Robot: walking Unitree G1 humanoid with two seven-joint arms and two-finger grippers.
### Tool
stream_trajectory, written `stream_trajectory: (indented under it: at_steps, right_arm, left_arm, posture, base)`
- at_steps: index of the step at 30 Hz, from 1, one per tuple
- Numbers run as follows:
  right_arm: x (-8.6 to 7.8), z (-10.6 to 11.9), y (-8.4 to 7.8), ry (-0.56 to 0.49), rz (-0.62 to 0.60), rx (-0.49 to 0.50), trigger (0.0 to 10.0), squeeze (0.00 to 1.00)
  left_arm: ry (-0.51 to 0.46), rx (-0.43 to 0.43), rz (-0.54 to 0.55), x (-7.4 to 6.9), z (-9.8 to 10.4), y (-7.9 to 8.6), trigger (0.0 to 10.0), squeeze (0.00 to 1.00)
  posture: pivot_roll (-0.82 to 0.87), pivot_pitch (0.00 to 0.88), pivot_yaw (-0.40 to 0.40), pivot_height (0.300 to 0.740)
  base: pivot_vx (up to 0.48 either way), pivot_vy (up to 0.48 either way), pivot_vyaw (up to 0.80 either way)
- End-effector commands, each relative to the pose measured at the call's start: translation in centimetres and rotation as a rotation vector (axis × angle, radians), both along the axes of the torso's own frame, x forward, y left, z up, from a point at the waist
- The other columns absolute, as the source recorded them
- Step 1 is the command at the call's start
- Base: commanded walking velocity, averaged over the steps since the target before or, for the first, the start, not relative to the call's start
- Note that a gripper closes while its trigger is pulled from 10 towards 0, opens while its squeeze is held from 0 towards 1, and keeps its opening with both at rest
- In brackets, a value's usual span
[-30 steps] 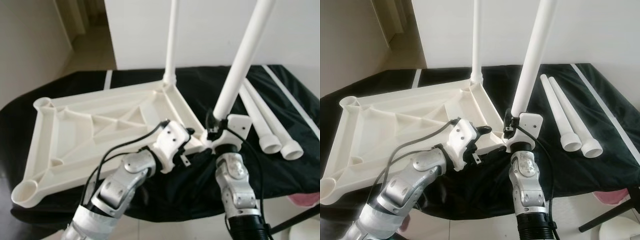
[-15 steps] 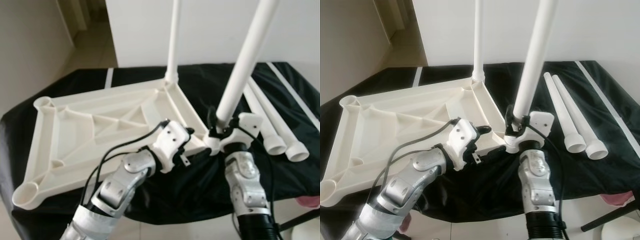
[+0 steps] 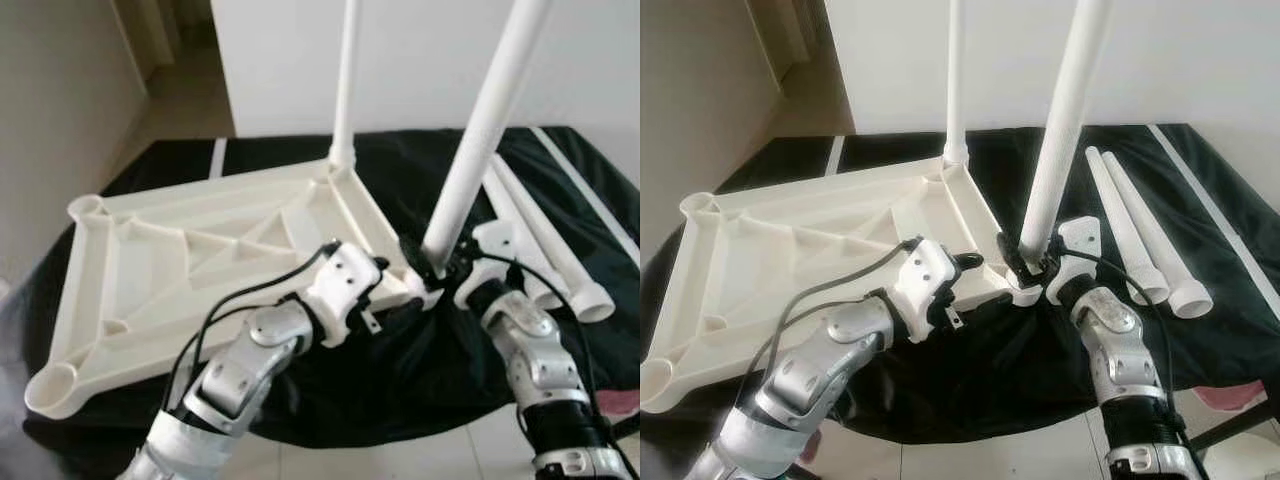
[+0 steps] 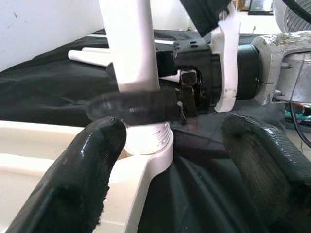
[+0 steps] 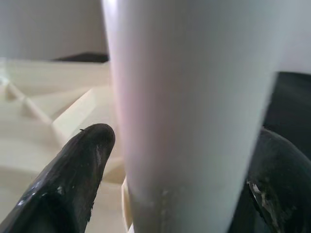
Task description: Building children table
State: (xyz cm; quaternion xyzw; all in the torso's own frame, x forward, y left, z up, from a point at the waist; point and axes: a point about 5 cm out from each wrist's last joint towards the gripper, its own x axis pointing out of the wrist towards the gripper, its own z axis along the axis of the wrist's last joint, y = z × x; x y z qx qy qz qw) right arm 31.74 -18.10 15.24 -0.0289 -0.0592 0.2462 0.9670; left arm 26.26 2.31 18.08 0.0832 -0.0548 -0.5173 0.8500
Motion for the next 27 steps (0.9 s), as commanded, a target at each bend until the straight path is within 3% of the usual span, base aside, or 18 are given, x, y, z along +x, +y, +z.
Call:
stream_trajectory:
  at_steps: [1, 9, 10, 13, 14, 16, 17, 25, 26, 27]
  right_arm:
    - [0.3, 0.1, 0.1, 0.0, 0.057, -0.034, 10.0, 0.0]
    - [1.8, 0.4, -0.8, 0.033, 0.167, -0.131, 10.0, 0.0]
    - [2.0, 0.3, -1.0, 0.039, 0.164, -0.139, 9.1, 0.0]
    - [2.1, 0.3, -1.2, 0.044, 0.164, -0.143, 9.1, 0.0]
    - [2.2, 0.2, -1.3, 0.052, 0.165, -0.15, 5.0, 0.0]
    - [2.2, 0.0, -1.5, 0.066, 0.186, -0.167, 3.4, 0.0]
    - [2.2, -0.2, -1.7, 0.075, 0.186, -0.172, 0.0, 0.0]
    - [2.2, -0.9, -2.5, 0.118, 0.18, -0.161, 0.0, 0.0]
    - [2.3, -1.1, -2.6, 0.125, 0.16, -0.153, 8.9, 0.0]
    - [2.3, -1.3, -2.6, 0.134, 0.146, -0.136, 8.9, 0.0]
  left_arm:
    - [0.014, 0.029, -0.021, -0.1, -0.5, -0.2, 10.0, 0.0]
    - [0.015, 0.061, -0.034, -0.1, -0.9, -0.3, 10.0, 0.0]
    - [0.008, 0.064, -0.029, -0.1, -0.9, -0.3, 10.0, 0.0]
    - [0.004, 0.067, -0.026, -0.1, -0.9, -0.3, 10.0, 0.0]
    - [-0.004, 0.07, -0.021, 0.0, -0.9, -0.4, 10.0, 0.0]
    - [-0.022, 0.077, -0.011, 0.0, -0.9, -0.4, 10.0, 0.0]
    - [-0.001, 0.078, -0.027, -0.1, -1.0, -0.5, 10.0, 0.0]
    - [0.027, 0.107, -0.013, 0.1, -1.6, -0.5, 10.0, 0.0]
    - [0.058, 0.112, -0.013, 0.2, -2.0, -0.4, 10.0, 0.0]
    - [0.075, 0.116, -0.012, 0.3, -2.2, -0.4, 10.0, 0.0]
  posture:
    - [-0.04, 0.026, 0.017, 0.74]
    - [-0.04, 0.016, 0.025, 0.74]
    - [-0.04, 0.016, 0.025, 0.74]
    - [-0.04, 0.016, 0.025, 0.74]
    - [-0.04, 0.012, 0.025, 0.74]
    - [-0.04, 0.008, 0.025, 0.74]
    - [-0.04, 0.008, 0.025, 0.74]
    - [-0.04, 0.002, 0.023, 0.74]
    - [-0.04, 0.002, 0.023, 0.74]
    - [-0.05, 0.001, 0.022, 0.74]
  base:
    - [0.0, 0.0, 0.0]
    - [0.0, 0.0, 0.0]
    - [0.0, 0.0, 0.0]
    - [0.0, 0.0, 0.0]
    - [0.0, 0.0, 0.0]
    - [0.0, 0.0, 0.0]
    - [0.0, 0.0, 0.0]
    - [0.0, 0.0, 0.0]
    - [0.0, 0.0, 0.0]
    - [0.0, 0.0, 0.0]
